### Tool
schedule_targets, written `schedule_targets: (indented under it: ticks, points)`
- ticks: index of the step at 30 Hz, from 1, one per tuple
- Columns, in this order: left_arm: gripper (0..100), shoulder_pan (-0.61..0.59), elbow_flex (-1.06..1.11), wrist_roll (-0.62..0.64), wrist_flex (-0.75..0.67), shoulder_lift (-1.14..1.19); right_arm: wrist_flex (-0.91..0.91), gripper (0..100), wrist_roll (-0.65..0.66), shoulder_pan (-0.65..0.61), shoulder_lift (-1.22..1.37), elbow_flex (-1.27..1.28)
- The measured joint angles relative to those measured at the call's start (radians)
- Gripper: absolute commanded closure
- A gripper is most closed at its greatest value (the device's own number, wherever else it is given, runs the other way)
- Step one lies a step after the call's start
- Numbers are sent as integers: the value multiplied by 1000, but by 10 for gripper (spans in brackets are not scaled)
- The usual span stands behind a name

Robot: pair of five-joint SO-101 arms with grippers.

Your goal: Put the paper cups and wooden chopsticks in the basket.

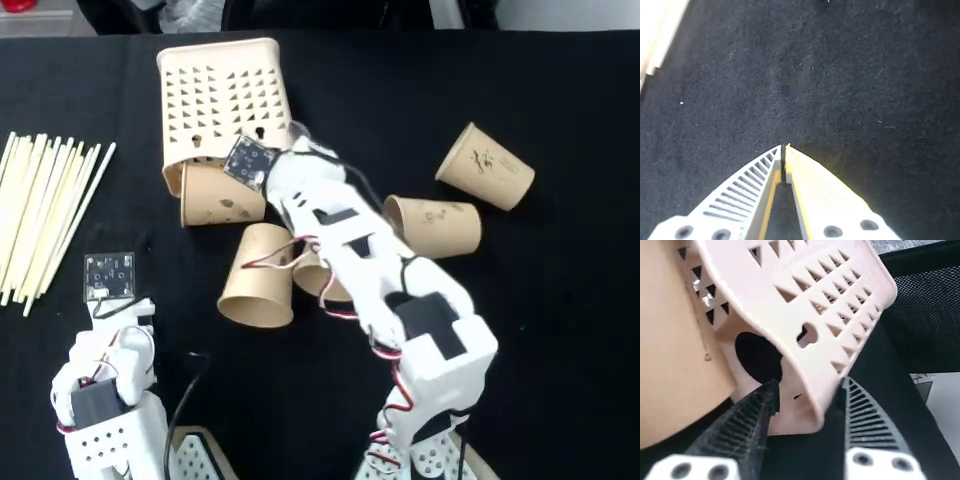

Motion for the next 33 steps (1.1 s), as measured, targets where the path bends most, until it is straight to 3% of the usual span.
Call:
schedule_targets:
  ticks: [3,12,20,33]
  points:
    - [970,0,0,0,0,0,-37,988,0,2,-2,-2]
    - [970,0,0,0,0,0,-163,987,0,0,-2,37]
    - [970,0,0,0,0,0,-164,987,0,0,-23,68]
    - [970,0,0,0,0,0,310,987,0,-95,-520,137]
